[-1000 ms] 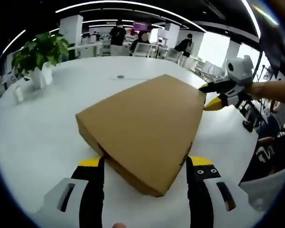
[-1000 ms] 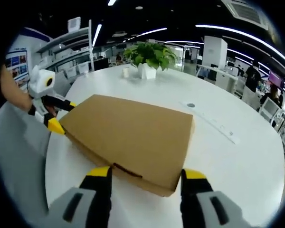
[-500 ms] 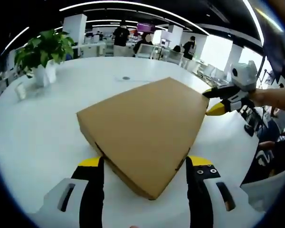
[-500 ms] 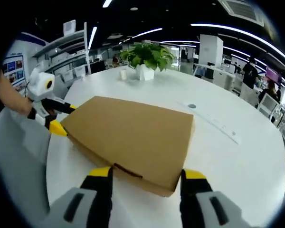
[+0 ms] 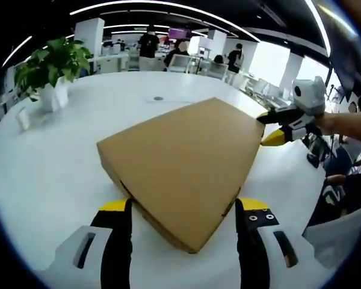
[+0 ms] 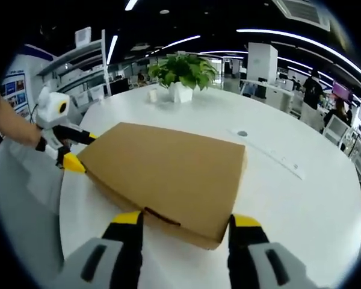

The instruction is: Operate the shoe box by opening the lid, removing the specified soft item, and placing it in the target area until the item is outside and the box remains undamaged.

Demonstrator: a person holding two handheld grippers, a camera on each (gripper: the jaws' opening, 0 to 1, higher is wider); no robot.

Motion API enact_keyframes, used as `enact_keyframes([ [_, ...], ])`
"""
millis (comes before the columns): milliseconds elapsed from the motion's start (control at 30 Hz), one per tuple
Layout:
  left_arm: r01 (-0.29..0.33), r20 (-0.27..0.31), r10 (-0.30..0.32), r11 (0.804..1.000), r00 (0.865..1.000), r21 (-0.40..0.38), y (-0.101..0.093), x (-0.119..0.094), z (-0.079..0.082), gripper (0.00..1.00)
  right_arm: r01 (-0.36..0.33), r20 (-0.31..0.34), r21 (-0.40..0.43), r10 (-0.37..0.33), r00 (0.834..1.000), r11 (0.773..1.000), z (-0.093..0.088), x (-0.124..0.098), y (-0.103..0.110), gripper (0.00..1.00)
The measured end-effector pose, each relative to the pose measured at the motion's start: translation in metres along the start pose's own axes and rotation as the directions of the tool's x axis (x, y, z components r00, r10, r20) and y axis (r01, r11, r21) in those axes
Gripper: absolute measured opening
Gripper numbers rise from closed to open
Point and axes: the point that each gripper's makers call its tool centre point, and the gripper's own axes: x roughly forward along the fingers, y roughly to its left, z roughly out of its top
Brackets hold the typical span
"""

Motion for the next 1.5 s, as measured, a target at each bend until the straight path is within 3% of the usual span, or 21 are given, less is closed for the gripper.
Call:
enact_keyframes([
  [867, 0.046, -0.017, -0.045, 0.998, 0.999, 0.05, 0.018, -0.005, 0.0, 0.69, 0.072, 0.024, 0.063, -0.074, 0.997, 0.995, -0.002, 0.002, 0.013, 0.54],
  [1500, 0.091, -0.039, -0.087, 0.991, 0.995, 0.101, 0.034, -0.01, 0.0, 0.7, 0.131, 0.032, 0.112, -0.135, 0.99, 0.985, -0.002, 0.003, 0.036, 0.53],
])
